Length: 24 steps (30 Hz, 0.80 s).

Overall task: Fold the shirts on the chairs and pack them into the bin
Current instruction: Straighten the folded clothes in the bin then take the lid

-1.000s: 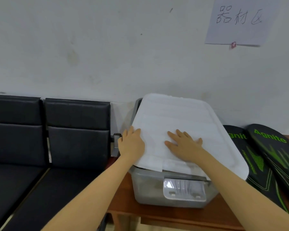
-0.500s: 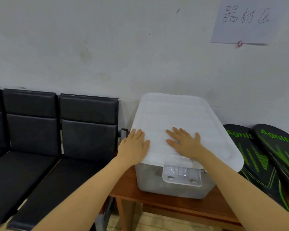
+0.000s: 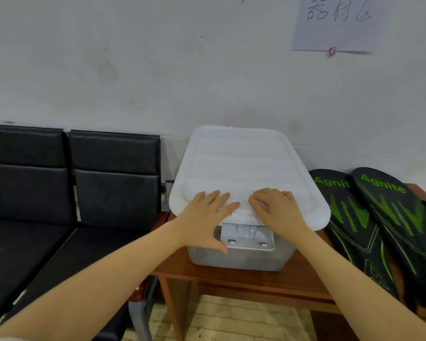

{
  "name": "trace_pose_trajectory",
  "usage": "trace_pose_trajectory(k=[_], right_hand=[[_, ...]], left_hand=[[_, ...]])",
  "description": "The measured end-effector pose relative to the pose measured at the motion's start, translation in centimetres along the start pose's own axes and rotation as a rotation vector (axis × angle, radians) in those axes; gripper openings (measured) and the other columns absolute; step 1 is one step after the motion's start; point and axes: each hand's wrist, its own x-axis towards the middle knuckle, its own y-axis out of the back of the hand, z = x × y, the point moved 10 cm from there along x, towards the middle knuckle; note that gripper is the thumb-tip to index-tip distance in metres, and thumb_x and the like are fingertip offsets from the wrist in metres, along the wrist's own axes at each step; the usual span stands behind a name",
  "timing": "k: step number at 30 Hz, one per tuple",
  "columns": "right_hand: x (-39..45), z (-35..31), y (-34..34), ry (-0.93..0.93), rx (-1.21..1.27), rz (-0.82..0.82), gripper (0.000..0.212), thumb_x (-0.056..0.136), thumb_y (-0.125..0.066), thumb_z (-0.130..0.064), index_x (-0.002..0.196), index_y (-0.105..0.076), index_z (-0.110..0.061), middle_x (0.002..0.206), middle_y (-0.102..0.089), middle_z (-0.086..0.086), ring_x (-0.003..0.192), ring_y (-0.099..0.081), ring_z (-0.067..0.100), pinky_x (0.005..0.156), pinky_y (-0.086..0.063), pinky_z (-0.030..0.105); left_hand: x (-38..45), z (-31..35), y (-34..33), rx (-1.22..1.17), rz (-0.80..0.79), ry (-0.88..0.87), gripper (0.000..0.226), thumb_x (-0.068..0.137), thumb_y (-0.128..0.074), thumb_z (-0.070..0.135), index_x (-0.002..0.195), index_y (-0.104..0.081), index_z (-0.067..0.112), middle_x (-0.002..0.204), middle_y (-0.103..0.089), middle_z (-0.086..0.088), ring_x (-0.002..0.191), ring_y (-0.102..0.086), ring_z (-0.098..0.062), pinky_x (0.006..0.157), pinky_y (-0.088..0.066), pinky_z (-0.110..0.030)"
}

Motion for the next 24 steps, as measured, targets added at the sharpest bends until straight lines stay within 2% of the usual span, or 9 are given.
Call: trace_pose_trajectory(k=[2,4,6,8,9,11,15,24], right_hand=[[-0.7,0.3,-0.3,0.033,0.023,-0.056,0.071,0.083,-0.016,-0.064,0.119,-0.066,-0.027,0.128,-0.059,-0.011,0.119,-0.051,0.009,0.094,-0.021,0.024],[-1.3,0.5,-0.4,0.05,0.046,-0.069,0.07,0.082,-0.02,-0.067,0.12,-0.065,-0.029,0.132,-0.057,-0.011,0.123,-0.048,0.008,0.096,-0.023,0.025],[-1.9,0.6,0.1,0.058,0.057,-0.005,0.063,0.082,-0.029,-0.067,0.114,-0.068,-0.03,0.123,-0.06,-0.012,0.114,-0.053,0.01,0.092,-0.027,0.028],[-2.3,0.7,0.9,0.055,0.067,0.076,0.058,0.08,-0.037,-0.069,0.105,-0.071,-0.03,0.109,-0.059,-0.011,0.097,-0.051,0.009,0.084,-0.027,0.028],[-2.5,0.7,1.0,0.05,0.076,0.083,0.058,0.078,-0.039,-0.071,0.104,-0.071,-0.03,0.105,-0.057,-0.011,0.093,-0.047,0.008,0.081,-0.026,0.028],[-2.4,0.6,0.8,0.063,0.067,0.034,0.065,0.071,-0.042,-0.077,0.107,-0.069,-0.031,0.103,-0.053,-0.013,0.092,-0.043,0.006,0.08,-0.026,0.028],[-2.3,0.1,-0.2,0.105,-0.008,-0.043,0.079,0.062,-0.045,-0.081,0.118,-0.062,-0.029,0.101,-0.044,-0.018,0.094,-0.043,0.01,0.078,-0.029,0.027],[-2.0,0.5,0.1,0.033,0.132,-0.043,0.08,0.062,-0.05,-0.076,0.12,-0.056,-0.021,0.095,-0.042,-0.016,0.09,-0.04,0.007,0.078,-0.036,0.026]], left_hand=[[0.1,0.0,-0.2,0.006,0.006,0.014,0.105,0.075,-0.046,0.078,0.15,0.008,0.029,0.159,0.006,-0.006,0.146,0.004,-0.029,0.116,0.002,-0.046],[0.1,0.0,-0.5,-0.011,0.009,0.006,0.102,0.077,-0.042,0.079,0.15,0.009,0.029,0.159,0.007,-0.005,0.146,0.006,-0.028,0.116,0.004,-0.044],[-0.1,0.1,-0.1,-0.051,0.024,-0.024,0.095,0.078,-0.029,0.08,0.15,0.006,0.029,0.159,0.004,-0.005,0.146,0.004,-0.027,0.116,0.003,-0.042],[-0.2,-0.1,0.6,-0.122,0.072,-0.022,0.088,0.078,-0.004,0.077,0.151,-0.005,0.028,0.159,-0.006,-0.004,0.147,-0.003,-0.025,0.117,-0.001,-0.039],[-0.1,-0.2,0.9,-0.146,0.096,-0.013,0.089,0.077,0.007,0.075,0.151,-0.012,0.027,0.158,-0.011,-0.003,0.146,-0.007,-0.024,0.117,-0.004,-0.038],[-0.1,-0.3,1.0,-0.163,0.12,0.002,0.094,0.076,0.017,0.072,0.149,-0.021,0.027,0.157,-0.017,-0.002,0.146,-0.011,-0.023,0.117,-0.007,-0.038],[-0.1,-0.6,0.7,-0.185,0.129,0.024,0.095,0.075,0.019,0.071,0.148,-0.025,0.028,0.157,-0.019,-0.001,0.146,-0.012,-0.021,0.117,-0.008,-0.037],[0.0,-1.0,1.2,-0.231,0.197,0.041,0.085,0.086,0.006,0.068,0.144,-0.038,0.024,0.15,-0.036,-0.004,0.141,-0.029,-0.025,0.114,-0.022,-0.041]])
